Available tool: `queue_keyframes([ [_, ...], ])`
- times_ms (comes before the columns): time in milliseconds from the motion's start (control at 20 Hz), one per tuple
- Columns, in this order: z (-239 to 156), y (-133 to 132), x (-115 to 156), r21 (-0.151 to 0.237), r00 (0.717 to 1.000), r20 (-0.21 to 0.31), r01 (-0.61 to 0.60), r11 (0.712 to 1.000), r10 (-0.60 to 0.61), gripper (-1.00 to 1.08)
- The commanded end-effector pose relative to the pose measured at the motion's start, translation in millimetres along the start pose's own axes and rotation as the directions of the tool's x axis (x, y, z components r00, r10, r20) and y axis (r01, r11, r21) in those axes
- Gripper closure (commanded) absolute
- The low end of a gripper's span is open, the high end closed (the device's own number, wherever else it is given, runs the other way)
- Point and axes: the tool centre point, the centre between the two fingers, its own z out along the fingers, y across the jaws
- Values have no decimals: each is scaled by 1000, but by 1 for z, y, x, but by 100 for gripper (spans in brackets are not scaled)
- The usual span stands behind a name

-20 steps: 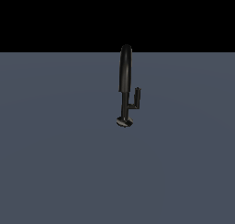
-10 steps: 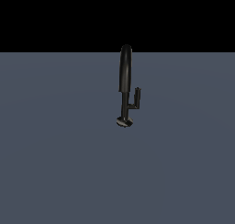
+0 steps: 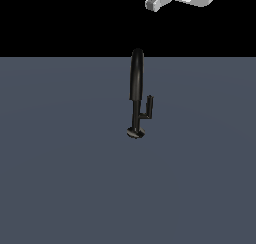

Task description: Turn on the faucet by rotating a designated handle.

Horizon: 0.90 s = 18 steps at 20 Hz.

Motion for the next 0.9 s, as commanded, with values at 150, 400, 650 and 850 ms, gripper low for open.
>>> queue_keyframes([
  [150, 7, -2, 39, 83, 991, 94, -99, 992, 91, 108],
  [400, 17, 0, 75, 153, 967, 191, -201, 968, 171, 108],
  [650, 31, 4, 113, 216, 922, 301, -316, 924, 245, 108],
  [850, 47, 9, 146, 258, 867, 399, -418, 871, 298, 108],
])
